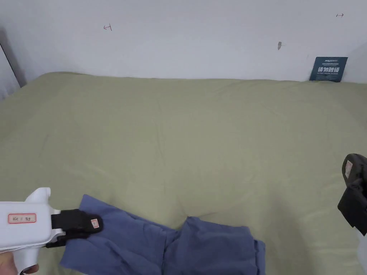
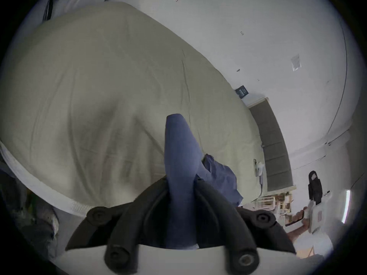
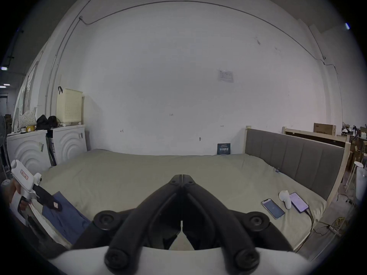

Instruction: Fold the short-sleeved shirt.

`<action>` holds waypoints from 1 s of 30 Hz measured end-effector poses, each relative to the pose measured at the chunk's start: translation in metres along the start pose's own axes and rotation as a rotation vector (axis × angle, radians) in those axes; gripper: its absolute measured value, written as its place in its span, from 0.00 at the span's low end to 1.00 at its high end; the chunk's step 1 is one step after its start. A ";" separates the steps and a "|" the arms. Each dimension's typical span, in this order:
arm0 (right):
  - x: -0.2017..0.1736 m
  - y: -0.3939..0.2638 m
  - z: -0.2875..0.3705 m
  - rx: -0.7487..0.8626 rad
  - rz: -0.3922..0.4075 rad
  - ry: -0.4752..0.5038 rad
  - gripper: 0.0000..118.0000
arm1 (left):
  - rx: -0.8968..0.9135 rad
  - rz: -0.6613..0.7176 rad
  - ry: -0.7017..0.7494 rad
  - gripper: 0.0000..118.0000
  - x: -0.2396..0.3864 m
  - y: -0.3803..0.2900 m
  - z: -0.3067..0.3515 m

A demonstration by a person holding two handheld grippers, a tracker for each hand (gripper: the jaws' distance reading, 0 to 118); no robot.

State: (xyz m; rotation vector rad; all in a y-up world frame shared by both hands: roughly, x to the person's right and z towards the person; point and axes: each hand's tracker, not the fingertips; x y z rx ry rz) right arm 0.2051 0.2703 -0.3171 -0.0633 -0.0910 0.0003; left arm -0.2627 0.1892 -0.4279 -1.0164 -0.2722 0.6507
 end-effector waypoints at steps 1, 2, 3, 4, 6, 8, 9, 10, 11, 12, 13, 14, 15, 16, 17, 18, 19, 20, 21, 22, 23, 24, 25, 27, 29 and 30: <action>0.001 0.001 0.002 0.005 0.001 -0.001 0.01 | -0.007 -0.025 0.029 0.11 0.010 -0.001 -0.003; 0.003 0.001 0.003 0.009 0.001 -0.006 0.01 | -0.011 -0.076 0.048 0.11 0.027 -0.003 -0.006; 0.004 0.002 0.005 0.013 0.005 -0.016 0.01 | -0.020 -0.103 0.089 0.11 0.044 -0.006 -0.011; 0.006 0.002 0.007 0.019 0.007 -0.017 0.01 | -0.021 -0.132 0.090 0.11 0.058 -0.009 -0.016; 0.010 0.003 0.011 0.029 0.013 -0.035 0.01 | -0.041 -0.192 0.101 0.11 0.085 -0.015 -0.029; 0.014 0.003 0.015 0.033 0.023 -0.053 0.01 | -0.071 -0.269 0.128 0.11 0.115 -0.024 -0.044; 0.016 0.003 0.016 0.033 0.025 -0.059 0.01 | -0.081 -0.305 0.132 0.11 0.125 -0.031 -0.054; 0.019 0.003 0.017 0.034 0.022 -0.059 0.01 | -0.094 -0.329 0.137 0.11 0.137 -0.034 -0.063; 0.022 0.002 0.018 0.033 0.017 -0.064 0.01 | -0.112 -0.362 0.145 0.11 0.151 -0.040 -0.075; 0.024 0.001 0.019 0.028 0.013 -0.068 0.01 | -0.125 -0.373 0.124 0.11 0.164 -0.047 -0.089; 0.026 0.000 0.019 0.024 0.011 -0.071 0.01 | -0.144 -0.401 0.139 0.11 0.171 -0.052 -0.103; 0.029 -0.001 0.020 0.021 0.009 -0.077 0.01 | -0.156 -0.415 0.159 0.11 0.182 -0.058 -0.119; 0.031 -0.003 0.021 0.016 0.008 -0.085 0.01 | -0.182 -0.454 0.178 0.11 0.191 -0.065 -0.136; 0.034 -0.004 0.022 0.013 0.006 -0.086 0.01 | -0.198 -0.484 0.183 0.11 0.198 -0.072 -0.151; 0.036 -0.005 0.022 0.009 0.005 -0.094 0.01 | -0.208 -0.487 0.190 0.11 0.208 -0.085 -0.165; 0.039 -0.006 0.023 0.004 0.006 -0.101 0.01 | -0.230 -0.523 0.193 0.11 0.214 -0.095 -0.181; 0.041 -0.007 0.023 -0.002 0.004 -0.108 0.01 | -0.248 -0.567 0.189 0.12 0.218 -0.105 -0.195; 0.043 -0.008 0.023 -0.008 0.003 -0.114 0.01 | -0.265 -0.585 0.189 0.24 0.218 -0.112 -0.208; 0.045 -0.009 0.023 -0.016 0.004 -0.117 0.01 | -0.298 -0.596 0.162 0.66 0.223 -0.123 -0.219; 0.047 -0.011 0.023 -0.024 0.006 -0.122 0.01 | -0.323 -0.582 0.132 0.94 0.222 -0.127 -0.227; 0.048 -0.012 0.023 -0.033 0.007 -0.127 0.01 | -0.333 -0.545 0.111 1.00 0.219 -0.129 -0.232; 0.050 -0.013 0.023 -0.040 0.008 -0.126 0.01 | -0.282 -0.514 0.077 0.96 0.219 -0.126 -0.225; 0.050 -0.014 0.024 -0.045 0.009 -0.130 0.01 | -0.269 -0.484 0.082 0.95 0.217 -0.123 -0.219; 0.051 -0.017 0.023 -0.050 0.008 -0.132 0.01 | -0.245 -0.448 0.041 0.95 0.207 -0.111 -0.198; 0.050 -0.020 0.020 -0.060 -0.002 -0.126 0.01 | -0.221 -0.423 0.014 0.90 0.198 -0.097 -0.180; 0.048 -0.022 0.019 -0.064 -0.008 -0.123 0.01 | -0.189 -0.403 -0.020 0.79 0.189 -0.091 -0.167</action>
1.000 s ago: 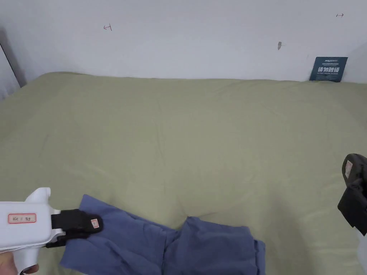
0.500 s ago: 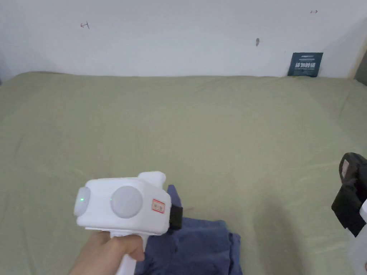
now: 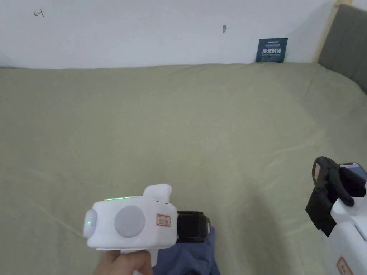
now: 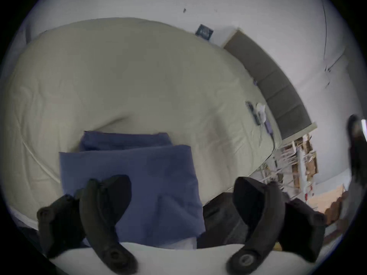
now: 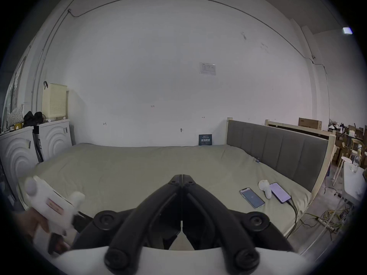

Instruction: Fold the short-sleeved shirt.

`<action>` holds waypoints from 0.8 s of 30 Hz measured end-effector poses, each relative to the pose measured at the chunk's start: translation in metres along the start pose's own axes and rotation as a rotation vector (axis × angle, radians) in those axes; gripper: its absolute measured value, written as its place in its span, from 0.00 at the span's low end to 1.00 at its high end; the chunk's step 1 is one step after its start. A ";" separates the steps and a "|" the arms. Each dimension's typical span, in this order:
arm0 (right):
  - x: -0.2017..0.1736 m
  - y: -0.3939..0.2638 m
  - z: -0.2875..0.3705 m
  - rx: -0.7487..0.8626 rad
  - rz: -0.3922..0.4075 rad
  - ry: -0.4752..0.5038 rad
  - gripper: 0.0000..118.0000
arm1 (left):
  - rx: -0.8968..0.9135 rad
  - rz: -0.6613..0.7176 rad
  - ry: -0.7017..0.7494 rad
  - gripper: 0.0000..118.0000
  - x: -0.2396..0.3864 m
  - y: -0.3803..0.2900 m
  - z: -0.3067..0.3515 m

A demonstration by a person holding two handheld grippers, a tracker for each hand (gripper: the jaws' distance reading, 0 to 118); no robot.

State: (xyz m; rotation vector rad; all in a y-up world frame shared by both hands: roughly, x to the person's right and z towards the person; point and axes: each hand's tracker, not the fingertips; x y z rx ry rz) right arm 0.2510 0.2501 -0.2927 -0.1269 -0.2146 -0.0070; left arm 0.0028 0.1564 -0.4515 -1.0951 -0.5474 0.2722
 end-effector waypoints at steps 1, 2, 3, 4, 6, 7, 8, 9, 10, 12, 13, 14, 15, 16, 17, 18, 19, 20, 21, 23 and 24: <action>-0.001 -0.001 -0.001 -0.003 -0.005 0.004 0.01 | 0.002 0.006 -0.010 0.61 -0.008 0.000 0.009; -0.004 -0.003 -0.004 -0.012 -0.012 0.015 0.01 | 0.014 0.014 -0.035 0.34 -0.018 -0.001 0.017; -0.006 -0.004 -0.006 -0.018 -0.012 0.019 0.01 | 0.043 0.040 -0.079 0.00 -0.023 0.001 0.018; -0.009 -0.005 -0.007 -0.024 -0.013 0.026 0.01 | 0.022 0.048 -0.103 0.00 -0.028 -0.001 0.014; -0.013 -0.007 -0.008 -0.036 -0.020 0.043 0.01 | -0.020 0.102 -0.168 0.00 -0.038 -0.009 0.003; -0.015 -0.008 -0.009 -0.043 -0.023 0.051 0.01 | -0.076 0.096 -0.220 0.00 -0.036 -0.015 -0.010; -0.016 -0.009 -0.008 -0.048 -0.020 0.056 0.01 | -0.106 0.133 -0.255 0.00 -0.037 -0.024 -0.022; -0.017 -0.010 -0.008 -0.053 -0.013 0.058 0.01 | -0.124 0.149 -0.297 0.00 -0.039 -0.032 -0.035; -0.017 -0.011 -0.008 -0.059 -0.007 0.060 0.01 | -0.156 0.151 -0.349 0.00 -0.040 -0.039 -0.049; -0.016 -0.016 -0.010 -0.089 -0.005 0.069 0.01 | -0.179 0.152 -0.313 0.00 -0.041 -0.057 -0.080; -0.014 -0.018 -0.011 -0.109 -0.007 0.071 0.01 | -0.189 0.144 -0.303 0.00 -0.043 -0.062 -0.091; -0.013 -0.021 -0.012 -0.131 -0.011 0.076 0.01 | -0.190 0.145 -0.301 0.00 -0.046 -0.066 -0.099; -0.012 -0.025 -0.013 -0.149 -0.014 0.083 0.01 | -0.175 0.174 -0.355 0.00 -0.052 -0.065 -0.101; -0.011 -0.029 -0.013 -0.165 -0.015 0.083 0.01 | -0.155 0.215 -0.377 0.00 -0.052 -0.064 -0.098; -0.010 -0.033 -0.014 -0.183 -0.017 0.089 0.01 | -0.166 0.210 -0.351 0.00 -0.050 -0.061 -0.095; -0.010 -0.036 -0.016 -0.206 -0.024 0.108 0.01 | -0.164 0.192 -0.342 0.00 -0.048 -0.061 -0.093; -0.011 -0.039 -0.018 -0.226 -0.034 0.120 0.01 | -0.162 0.173 -0.336 0.00 -0.047 -0.060 -0.089; -0.012 -0.043 -0.020 -0.248 -0.050 0.140 0.01 | -0.169 0.167 -0.327 0.00 -0.045 -0.058 -0.086; -0.012 -0.045 -0.024 -0.264 -0.068 0.178 0.01 | -0.171 0.165 -0.325 0.00 -0.044 -0.055 -0.079; -0.013 -0.047 -0.032 -0.309 -0.128 0.267 0.01 | -0.154 0.121 -0.322 0.00 -0.043 -0.048 -0.057; -0.013 -0.050 -0.039 -0.359 -0.174 0.347 0.01 | -0.121 0.109 -0.329 0.00 -0.046 -0.044 -0.042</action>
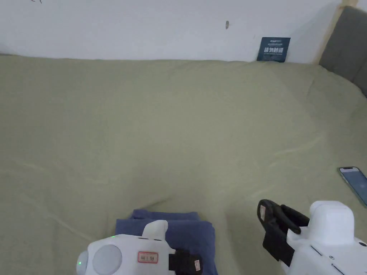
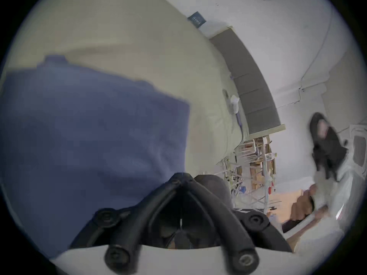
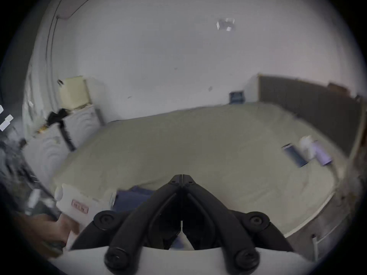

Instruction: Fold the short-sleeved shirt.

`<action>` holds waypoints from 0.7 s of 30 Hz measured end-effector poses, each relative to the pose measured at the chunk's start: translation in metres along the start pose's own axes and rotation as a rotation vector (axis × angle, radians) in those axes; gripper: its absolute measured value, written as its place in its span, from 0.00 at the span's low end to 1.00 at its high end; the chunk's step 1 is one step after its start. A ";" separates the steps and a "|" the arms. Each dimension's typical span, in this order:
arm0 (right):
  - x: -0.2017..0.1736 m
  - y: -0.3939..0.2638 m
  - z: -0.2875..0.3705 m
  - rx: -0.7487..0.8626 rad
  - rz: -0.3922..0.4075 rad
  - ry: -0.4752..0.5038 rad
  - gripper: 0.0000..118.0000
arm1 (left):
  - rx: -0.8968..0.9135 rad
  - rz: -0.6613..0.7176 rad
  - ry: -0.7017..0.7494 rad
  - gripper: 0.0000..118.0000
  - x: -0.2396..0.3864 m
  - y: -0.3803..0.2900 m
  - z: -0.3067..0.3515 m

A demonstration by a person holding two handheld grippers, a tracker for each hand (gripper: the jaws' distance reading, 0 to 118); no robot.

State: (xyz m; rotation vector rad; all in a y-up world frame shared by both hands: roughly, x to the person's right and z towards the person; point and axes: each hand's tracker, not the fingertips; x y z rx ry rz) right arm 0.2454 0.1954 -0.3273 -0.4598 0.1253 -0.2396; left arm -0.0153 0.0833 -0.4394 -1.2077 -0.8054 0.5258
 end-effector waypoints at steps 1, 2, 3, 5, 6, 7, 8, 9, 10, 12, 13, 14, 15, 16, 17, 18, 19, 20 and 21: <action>0.003 0.000 -0.009 -0.057 -0.045 0.081 0.01 | 0.029 -0.001 -0.020 0.00 0.000 0.002 0.015; 0.007 -0.001 -0.023 -0.147 -0.101 0.183 0.01 | 0.039 0.003 -0.017 0.00 -0.001 0.004 0.031; 0.011 -0.006 -0.037 -0.194 -0.158 0.275 0.01 | 0.052 0.008 0.016 0.00 -0.005 0.007 0.047; 0.019 -0.022 -0.073 -0.310 -0.321 0.486 0.01 | 0.108 0.002 0.058 0.00 -0.016 0.006 0.079; 0.023 -0.032 -0.094 -0.378 -0.395 0.574 0.01 | 0.110 0.010 0.072 0.00 -0.026 0.007 0.090; 0.024 -0.042 -0.112 -0.429 -0.443 0.610 0.01 | 0.129 0.024 0.094 0.00 -0.033 0.007 0.100; 0.026 -0.053 -0.131 -0.483 -0.472 0.655 0.01 | 0.143 0.033 0.114 0.00 -0.041 0.008 0.109; 0.031 -0.065 -0.150 -0.545 -0.518 0.709 0.01 | 0.142 0.026 0.123 0.00 -0.048 0.008 0.117; 0.035 -0.075 -0.164 -0.580 -0.554 0.706 0.01 | 0.141 0.037 0.131 0.00 -0.054 0.008 0.123; 0.049 -0.099 -0.193 -0.653 -0.633 0.704 0.01 | 0.139 0.060 0.122 0.00 -0.069 0.011 0.131; 0.059 -0.111 -0.205 -0.702 -0.696 0.699 0.01 | 0.139 0.074 0.124 0.00 -0.074 0.011 0.133; 0.070 -0.123 -0.214 -0.732 -0.725 0.632 0.01 | 0.144 0.077 0.131 0.00 -0.079 0.012 0.135; 0.082 -0.135 -0.222 -0.740 -0.783 0.665 0.01 | 0.138 0.074 0.131 0.00 -0.083 0.014 0.135; 0.090 -0.141 -0.223 -0.719 -0.887 0.777 0.01 | 0.131 0.081 0.126 0.00 -0.088 0.015 0.135; 0.090 -0.137 -0.220 -0.692 -0.920 0.797 0.01 | 0.128 0.091 0.118 0.00 -0.092 0.017 0.134; 0.090 -0.133 -0.219 -0.691 -0.873 0.758 0.01 | 0.121 0.103 0.095 0.01 -0.098 0.019 0.134; 0.089 -0.132 -0.220 -0.694 -0.863 0.758 0.01 | 0.107 0.110 0.065 0.13 -0.103 0.021 0.132; 0.090 -0.132 -0.218 -0.710 -0.840 0.758 0.01 | 0.104 0.116 0.041 0.39 -0.108 0.023 0.129; 0.090 -0.132 -0.218 -0.711 -0.837 0.757 0.01 | 0.095 0.111 0.029 0.86 -0.112 0.027 0.123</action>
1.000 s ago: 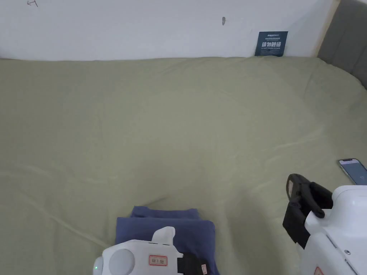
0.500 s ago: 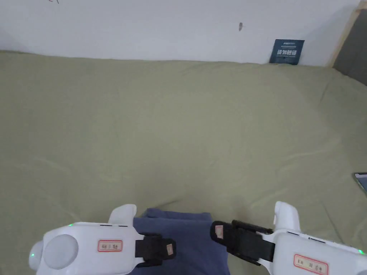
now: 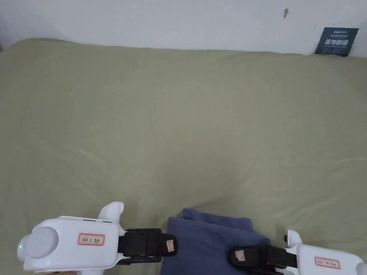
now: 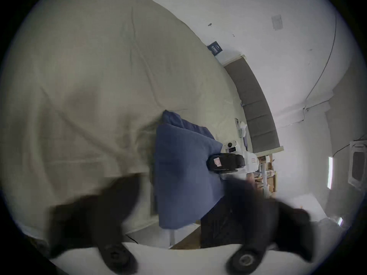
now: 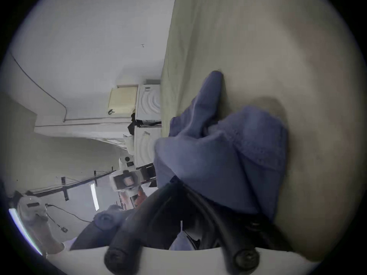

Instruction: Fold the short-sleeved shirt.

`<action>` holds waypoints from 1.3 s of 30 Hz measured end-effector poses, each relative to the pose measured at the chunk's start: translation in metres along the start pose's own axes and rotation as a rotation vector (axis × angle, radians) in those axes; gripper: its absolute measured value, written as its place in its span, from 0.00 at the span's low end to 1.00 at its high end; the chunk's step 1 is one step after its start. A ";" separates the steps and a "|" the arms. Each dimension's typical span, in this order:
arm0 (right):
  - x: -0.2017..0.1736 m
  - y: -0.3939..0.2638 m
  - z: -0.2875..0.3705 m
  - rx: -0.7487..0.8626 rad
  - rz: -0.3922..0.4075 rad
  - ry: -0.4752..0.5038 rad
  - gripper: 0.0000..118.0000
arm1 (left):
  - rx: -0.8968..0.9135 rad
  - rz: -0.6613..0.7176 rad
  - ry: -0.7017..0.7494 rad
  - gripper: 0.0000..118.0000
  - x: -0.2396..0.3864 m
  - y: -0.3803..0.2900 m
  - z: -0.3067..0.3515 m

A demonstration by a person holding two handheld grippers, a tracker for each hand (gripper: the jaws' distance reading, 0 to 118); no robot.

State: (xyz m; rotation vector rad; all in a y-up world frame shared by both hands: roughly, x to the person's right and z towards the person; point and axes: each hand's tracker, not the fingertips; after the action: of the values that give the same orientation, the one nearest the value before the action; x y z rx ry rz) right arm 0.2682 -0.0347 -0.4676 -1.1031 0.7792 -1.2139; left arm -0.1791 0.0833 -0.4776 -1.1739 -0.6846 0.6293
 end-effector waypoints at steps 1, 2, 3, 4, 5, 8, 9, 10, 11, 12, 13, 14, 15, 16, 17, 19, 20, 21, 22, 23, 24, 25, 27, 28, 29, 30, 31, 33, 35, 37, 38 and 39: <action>0.001 0.001 0.000 -0.004 -0.002 0.003 0.01 | -0.028 0.001 -0.001 1.00 -0.001 0.002 -0.010; 0.003 0.002 0.001 -0.009 -0.007 0.007 0.01 | -0.014 -0.002 -0.027 1.00 -0.006 0.005 -0.016; 0.002 0.002 -0.001 -0.009 -0.012 0.011 0.01 | -0.053 0.026 -0.030 1.00 -0.008 0.011 -0.025; 0.002 0.001 -0.001 -0.009 -0.011 0.010 0.01 | -0.096 0.043 -0.031 0.99 -0.009 0.015 -0.034; 0.002 0.002 -0.001 -0.010 -0.010 0.011 0.01 | -0.091 0.046 -0.041 0.98 -0.011 0.016 -0.044; 0.001 0.001 -0.002 -0.014 -0.015 0.018 0.01 | -0.104 0.064 -0.200 0.98 -0.013 0.023 -0.062; 0.002 0.001 -0.002 -0.015 -0.020 0.021 0.01 | -0.112 0.072 -0.230 0.92 -0.013 0.023 -0.067; 0.002 0.001 -0.002 -0.015 -0.022 0.023 0.01 | -0.113 0.060 -0.225 0.83 -0.014 0.023 -0.072; 0.003 0.003 0.000 -0.017 -0.022 0.024 0.01 | -0.110 0.051 -0.173 0.64 -0.014 0.022 -0.075; 0.003 0.003 -0.001 -0.018 -0.021 0.021 0.01 | -0.117 0.024 -0.127 0.27 -0.017 0.023 -0.076; 0.003 0.003 0.000 -0.017 -0.022 0.022 0.01 | -0.115 0.007 -0.068 0.26 -0.020 0.023 -0.075; 0.000 0.002 -0.001 -0.015 -0.018 0.017 0.01 | -0.131 0.033 -0.082 0.26 -0.021 0.023 -0.077; -0.005 0.002 0.001 -0.012 0.004 -0.026 0.01 | -0.131 0.062 -0.140 0.26 -0.023 0.024 -0.075; -0.011 0.001 0.002 -0.008 0.018 -0.033 0.01 | -0.125 0.054 -0.119 0.26 -0.019 0.025 -0.072; -0.019 0.000 0.003 0.003 0.041 -0.066 0.01 | -0.125 0.034 -0.101 0.26 -0.014 0.024 -0.070; -0.039 -0.003 0.006 0.032 0.124 -0.128 0.01 | -0.123 0.019 -0.096 0.26 -0.009 0.026 -0.065; -0.049 -0.005 0.009 0.045 0.150 -0.145 0.01 | -0.121 0.020 -0.102 0.26 -0.009 0.027 -0.060; -0.059 -0.009 0.013 0.068 0.171 -0.136 0.01 | -0.124 0.034 -0.123 0.26 -0.009 0.029 -0.054; -0.068 -0.011 0.016 0.084 0.192 -0.116 0.01 | -0.123 0.033 -0.128 0.26 -0.010 0.031 -0.047; -0.078 -0.015 0.021 0.098 0.212 -0.112 0.01 | -0.113 0.034 -0.126 0.26 -0.012 0.033 -0.037; -0.087 -0.018 0.024 0.116 0.238 -0.110 0.01 | -0.099 0.041 -0.128 0.26 -0.017 0.036 -0.024; -0.094 -0.021 0.026 0.125 0.249 -0.111 0.01 | -0.081 0.048 -0.130 0.26 -0.023 0.039 -0.011; -0.109 -0.026 0.030 0.150 0.278 -0.111 0.01 | -0.032 0.095 -0.124 0.26 -0.042 0.047 0.025; -0.115 -0.028 0.032 0.161 0.287 -0.108 0.01 | 0.001 0.100 -0.101 0.26 -0.051 0.050 0.044; -0.121 -0.030 0.034 0.172 0.299 -0.104 0.01 | 0.020 0.101 -0.076 0.26 -0.061 0.053 0.064; -0.128 -0.033 0.036 0.191 0.323 -0.094 0.01 | 0.046 0.112 -0.037 0.26 -0.076 0.060 0.089; -0.132 -0.034 0.036 0.197 0.330 -0.094 0.01 | 0.061 0.116 -0.002 0.26 -0.087 0.066 0.108; -0.141 -0.036 0.037 0.226 0.353 -0.107 0.01 | 0.090 0.135 0.060 0.26 -0.119 0.081 0.154; -0.147 -0.036 0.036 0.238 0.364 -0.114 0.01 | 0.131 0.163 0.120 0.26 -0.138 0.090 0.191; -0.151 -0.035 0.035 0.249 0.375 -0.125 0.01 | 0.166 0.195 0.185 0.26 -0.163 0.103 0.225; -0.152 -0.033 0.033 0.251 0.380 -0.125 0.01 | 0.146 0.180 0.163 0.26 -0.173 0.109 0.239; -0.155 -0.030 0.030 0.255 0.381 -0.128 0.01 | 0.140 0.181 0.155 0.26 -0.184 0.117 0.253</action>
State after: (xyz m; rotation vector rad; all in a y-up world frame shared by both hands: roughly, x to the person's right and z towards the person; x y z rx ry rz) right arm 0.2524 0.1238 -0.4435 -0.7718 0.6776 -0.8831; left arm -0.5002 0.1286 -0.5577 -1.1481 -0.3997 0.7181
